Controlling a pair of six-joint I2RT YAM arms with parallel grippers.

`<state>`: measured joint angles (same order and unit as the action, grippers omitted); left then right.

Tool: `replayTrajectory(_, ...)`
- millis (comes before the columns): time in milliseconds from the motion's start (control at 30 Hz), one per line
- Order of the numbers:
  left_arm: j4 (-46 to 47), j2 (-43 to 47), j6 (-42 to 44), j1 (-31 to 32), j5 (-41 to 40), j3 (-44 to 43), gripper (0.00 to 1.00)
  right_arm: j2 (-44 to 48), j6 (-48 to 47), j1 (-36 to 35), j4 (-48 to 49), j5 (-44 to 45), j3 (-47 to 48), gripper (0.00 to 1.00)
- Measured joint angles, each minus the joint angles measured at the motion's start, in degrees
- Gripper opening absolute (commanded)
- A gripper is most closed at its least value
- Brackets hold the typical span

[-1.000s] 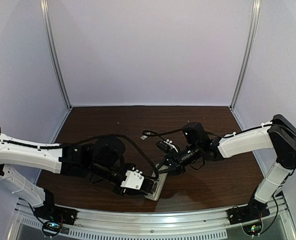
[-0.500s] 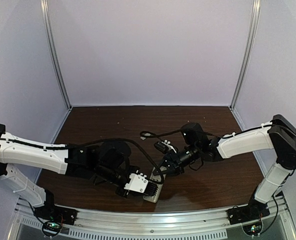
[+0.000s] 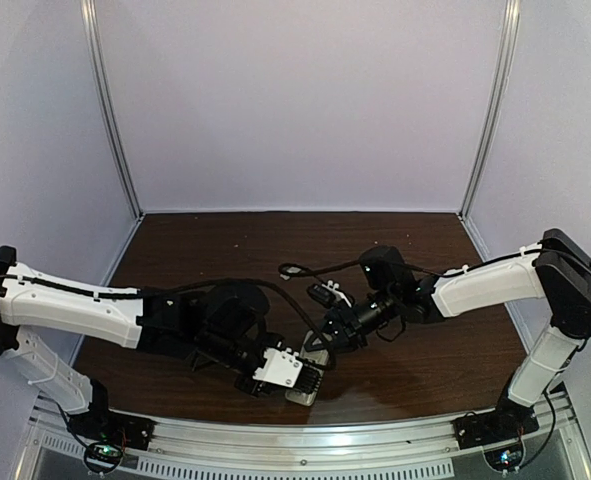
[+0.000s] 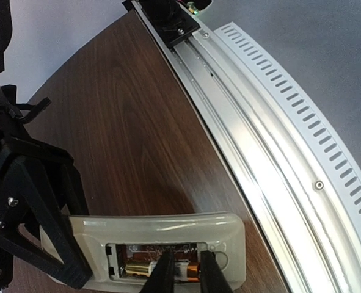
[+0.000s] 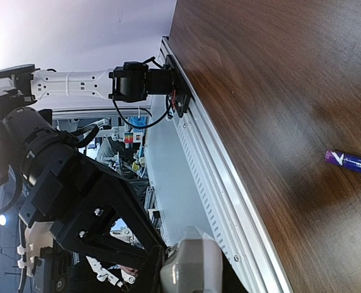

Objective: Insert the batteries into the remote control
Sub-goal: Load the battery into the battery compartment.

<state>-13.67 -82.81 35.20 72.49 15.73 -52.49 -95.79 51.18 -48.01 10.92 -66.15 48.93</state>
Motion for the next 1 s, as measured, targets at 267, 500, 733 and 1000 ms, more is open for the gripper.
replayTrajectory(267, -0.57, -2.16, -0.68, 0.39, -0.59, -1.44, 0.08, -0.02, -0.02, -0.15, -0.02, 1.29, 0.0, 0.0)
replayTrajectory(500, -0.55, -2.64, -0.9, 0.37, -0.72, -1.53, 0.07, -0.02, 0.13, -0.31, 0.37, 2.16, 0.0, 0.0)
replayTrajectory(733, -1.22, -2.47, -0.87, -0.04, -0.02, -1.51, 0.07, -0.02, 0.33, -0.9, 1.42, 2.78, -0.09, 0.0)
replayTrajectory(1000, -1.46, -0.33, -0.26, -0.55, 1.22, -0.63, 0.06, 0.0, 3.28, -1.62, 6.82, 1.92, -0.9, 0.0)
